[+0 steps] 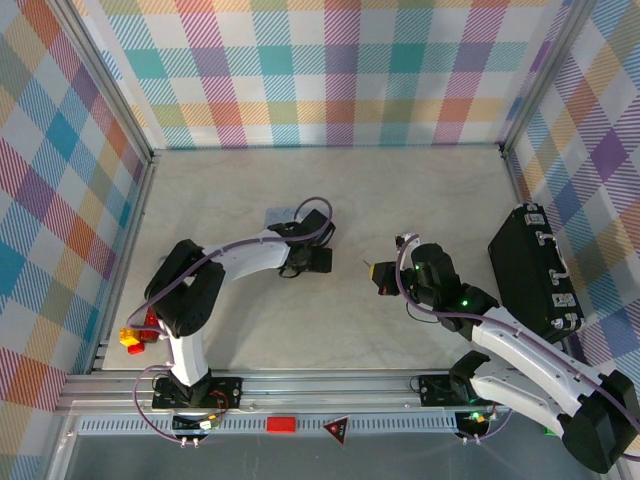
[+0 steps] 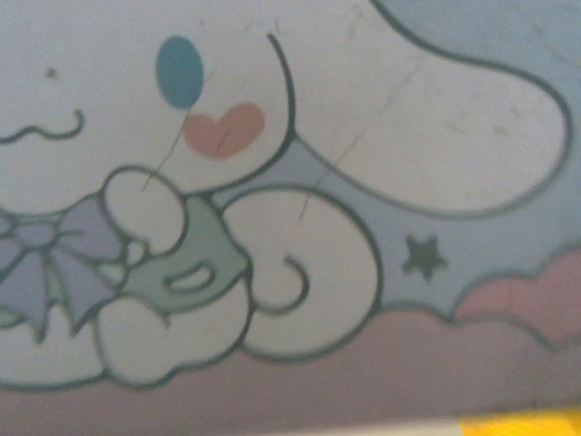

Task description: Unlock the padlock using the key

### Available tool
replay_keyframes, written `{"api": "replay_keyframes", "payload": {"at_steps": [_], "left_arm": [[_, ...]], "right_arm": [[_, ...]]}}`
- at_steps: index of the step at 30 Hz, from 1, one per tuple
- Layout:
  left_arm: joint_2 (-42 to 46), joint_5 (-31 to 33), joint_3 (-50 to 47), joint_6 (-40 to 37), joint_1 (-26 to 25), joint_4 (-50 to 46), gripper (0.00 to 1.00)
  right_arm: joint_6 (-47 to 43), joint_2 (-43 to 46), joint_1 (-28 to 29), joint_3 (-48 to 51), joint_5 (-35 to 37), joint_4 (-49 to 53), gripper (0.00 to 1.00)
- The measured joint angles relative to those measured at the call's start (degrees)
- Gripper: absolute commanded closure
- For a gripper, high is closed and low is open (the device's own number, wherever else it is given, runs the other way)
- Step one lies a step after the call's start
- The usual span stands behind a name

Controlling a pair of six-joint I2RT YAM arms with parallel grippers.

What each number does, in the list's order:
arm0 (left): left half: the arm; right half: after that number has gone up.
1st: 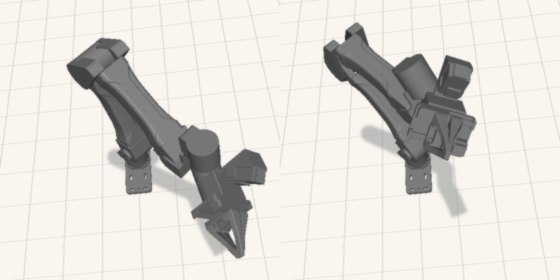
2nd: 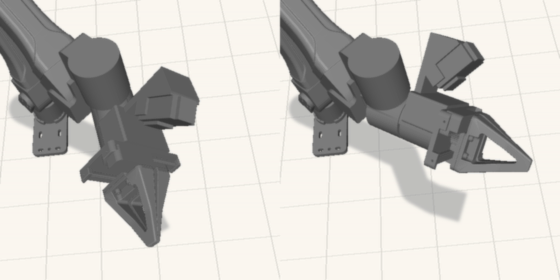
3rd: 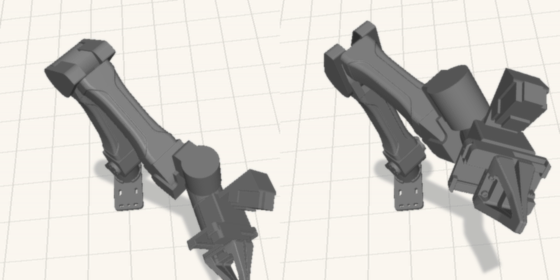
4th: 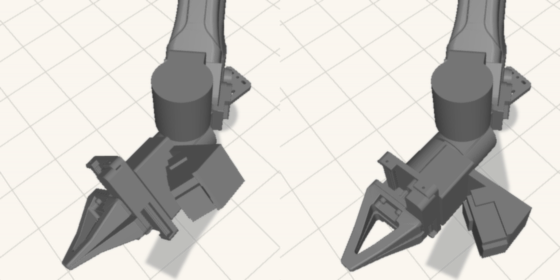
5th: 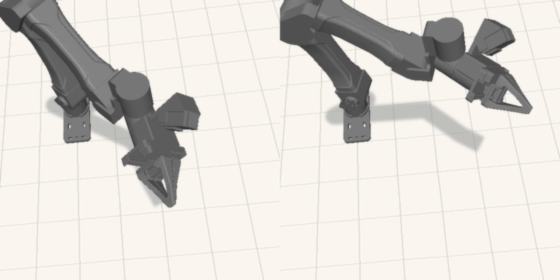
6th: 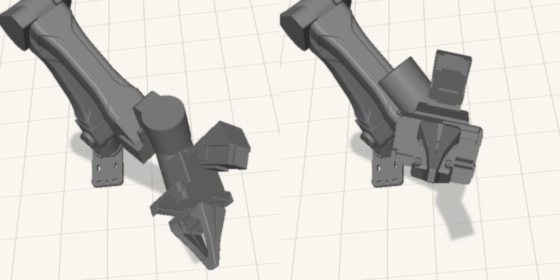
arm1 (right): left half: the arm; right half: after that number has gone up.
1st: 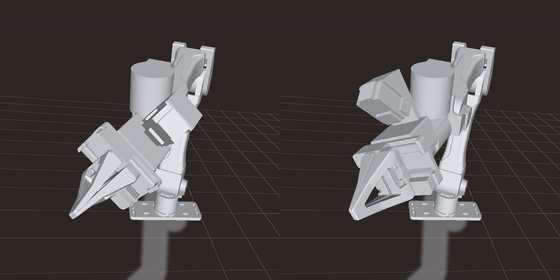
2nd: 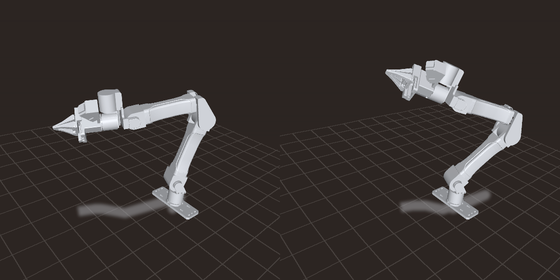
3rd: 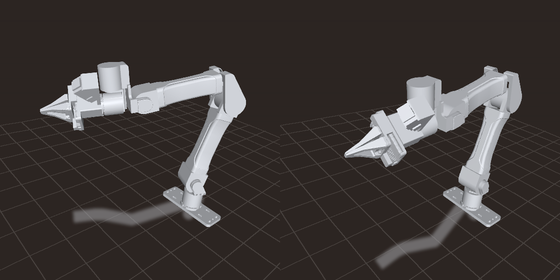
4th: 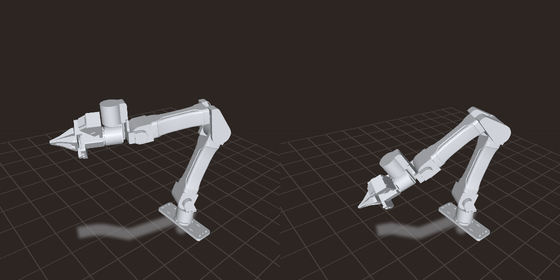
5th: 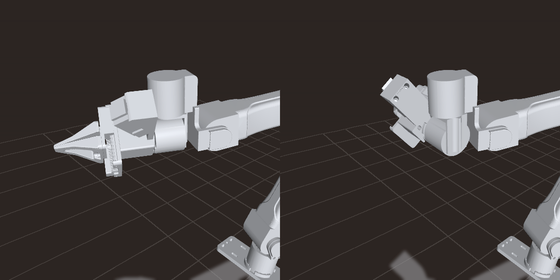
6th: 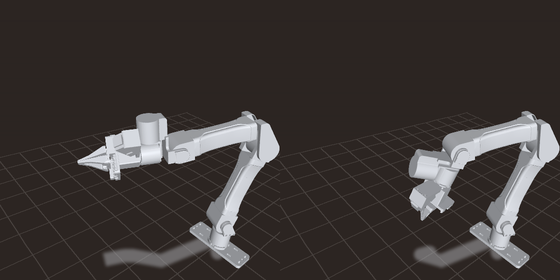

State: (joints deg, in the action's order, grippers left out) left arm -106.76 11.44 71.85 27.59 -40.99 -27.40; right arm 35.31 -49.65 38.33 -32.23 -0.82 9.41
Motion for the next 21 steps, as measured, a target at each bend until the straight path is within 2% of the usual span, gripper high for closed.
{"api": "replay_keyframes", "payload": {"at_steps": [4, 8, 12, 17, 21], "left_arm": [[-1.7, -0.68, 3.96, -0.04, 0.61, 0.9, 0.15], [0.44, -2.47, 2.29, 0.0, 1.4, 2.54, 0.14], [9.81, -3.74, -7.52, 0.59, 1.44, 7.76, 0.18], [24.87, -4.11, -24.92, 2.47, 1.75, 20.24, 0.15], [26.82, -5.57, -31.67, 2.86, 3.04, 27.06, 0.18]], "right_arm": [[0.02, 0.92, 0.0, 0.0, 0.42, 1.77, 1.0], [0.11, 1.81, 0.0, 0.0, 0.44, 2.38, 1.0], [0.68, 1.66, 0.0, 0.0, 0.42, 2.34, 1.0], [1.77, 0.24, 0.0, 0.0, 0.17, 2.19, 1.0], [2.73, -1.14, 0.0, 0.0, -0.52, 1.77, 1.0]]}}
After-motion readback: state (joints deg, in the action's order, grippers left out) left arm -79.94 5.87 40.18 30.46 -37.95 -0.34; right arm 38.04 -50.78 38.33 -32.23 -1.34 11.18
